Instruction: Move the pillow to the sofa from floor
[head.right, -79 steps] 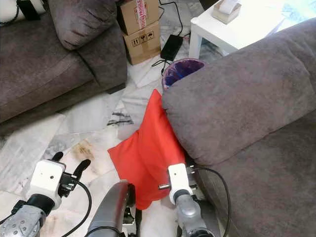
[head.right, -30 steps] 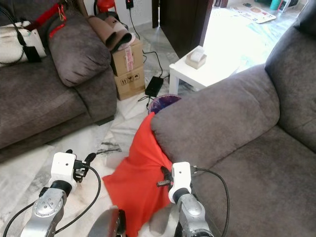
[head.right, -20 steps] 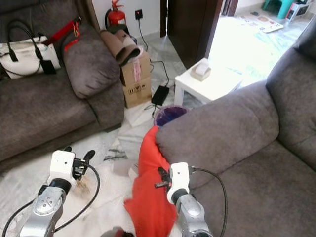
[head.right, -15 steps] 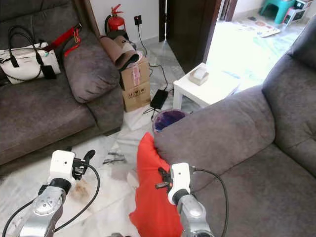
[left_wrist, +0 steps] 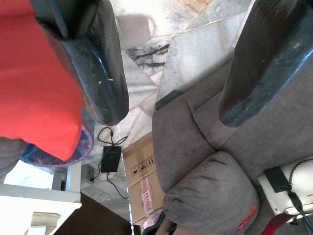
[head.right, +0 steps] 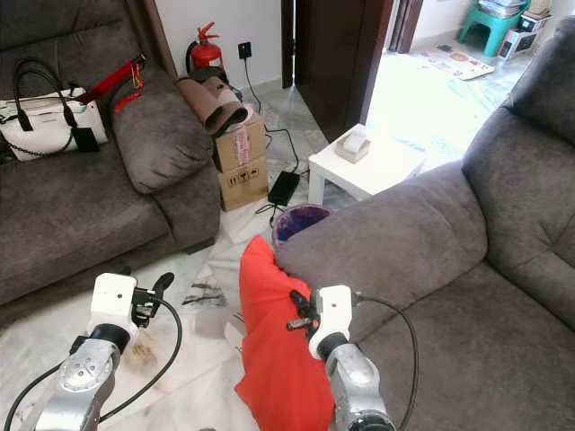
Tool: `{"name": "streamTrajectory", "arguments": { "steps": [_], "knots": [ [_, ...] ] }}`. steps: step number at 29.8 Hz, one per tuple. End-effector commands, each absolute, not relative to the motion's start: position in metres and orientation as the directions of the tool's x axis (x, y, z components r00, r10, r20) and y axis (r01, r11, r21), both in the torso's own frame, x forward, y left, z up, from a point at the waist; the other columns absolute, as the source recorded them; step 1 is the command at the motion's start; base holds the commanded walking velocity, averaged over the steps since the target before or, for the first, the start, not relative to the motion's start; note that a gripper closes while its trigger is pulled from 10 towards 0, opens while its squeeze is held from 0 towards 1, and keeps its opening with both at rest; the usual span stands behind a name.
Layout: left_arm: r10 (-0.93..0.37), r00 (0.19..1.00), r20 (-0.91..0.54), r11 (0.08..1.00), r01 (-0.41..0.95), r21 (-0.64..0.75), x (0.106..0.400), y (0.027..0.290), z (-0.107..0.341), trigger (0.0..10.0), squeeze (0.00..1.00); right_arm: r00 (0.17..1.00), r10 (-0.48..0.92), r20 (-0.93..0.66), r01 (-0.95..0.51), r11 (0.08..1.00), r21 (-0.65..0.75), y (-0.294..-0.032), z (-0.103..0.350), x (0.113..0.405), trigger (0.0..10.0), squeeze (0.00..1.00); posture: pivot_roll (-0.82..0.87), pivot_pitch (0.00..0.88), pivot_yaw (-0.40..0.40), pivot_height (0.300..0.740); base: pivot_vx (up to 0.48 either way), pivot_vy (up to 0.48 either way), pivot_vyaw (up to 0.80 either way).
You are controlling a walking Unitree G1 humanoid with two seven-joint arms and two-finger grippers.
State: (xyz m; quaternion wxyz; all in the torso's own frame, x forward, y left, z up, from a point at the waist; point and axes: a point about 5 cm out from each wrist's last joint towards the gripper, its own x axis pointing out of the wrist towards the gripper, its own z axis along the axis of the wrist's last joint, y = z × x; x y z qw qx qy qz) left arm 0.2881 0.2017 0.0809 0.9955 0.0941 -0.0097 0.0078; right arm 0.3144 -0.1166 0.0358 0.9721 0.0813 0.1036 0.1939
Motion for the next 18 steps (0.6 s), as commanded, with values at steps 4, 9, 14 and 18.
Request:
{"name": "streamTrajectory", "arguments": {
  "steps": [4,9,14,18],
  "knots": [
    [0.020,1.000,0.016,0.983,-0.022,0.181,0.286,0.205,0.079,10.0,0.00,0.931,0.361,-0.052,-0.352,0.926,0.137,-0.119,0.063,0.330,10.0,0.00,0.15,0.087,0.022,0.740,0.000,0.000,0.00],
    [0.013,1.000,0.016,0.985,-0.015,0.173,0.285,0.202,0.077,10.0,0.00,0.933,0.354,-0.068,-0.343,0.929,0.139,-0.120,0.058,0.327,10.0,0.00,0.14,0.069,0.023,0.740,0.000,0.000,0.00],
    [0.009,1.000,-0.002,0.986,-0.008,0.164,0.284,0.201,0.072,10.0,0.00,0.938,0.337,-0.082,-0.325,0.937,0.131,-0.122,0.056,0.327,10.0,0.00,0.14,0.058,0.023,0.740,0.000,0.000,0.00],
    [0.000,1.000,-0.006,0.986,0.001,0.167,0.283,0.200,0.070,10.0,0.00,0.940,0.330,-0.086,-0.318,0.939,0.129,-0.123,0.056,0.327,10.0,0.00,0.14,0.047,0.024,0.740,0.000,0.000,0.00]
  ]
}}
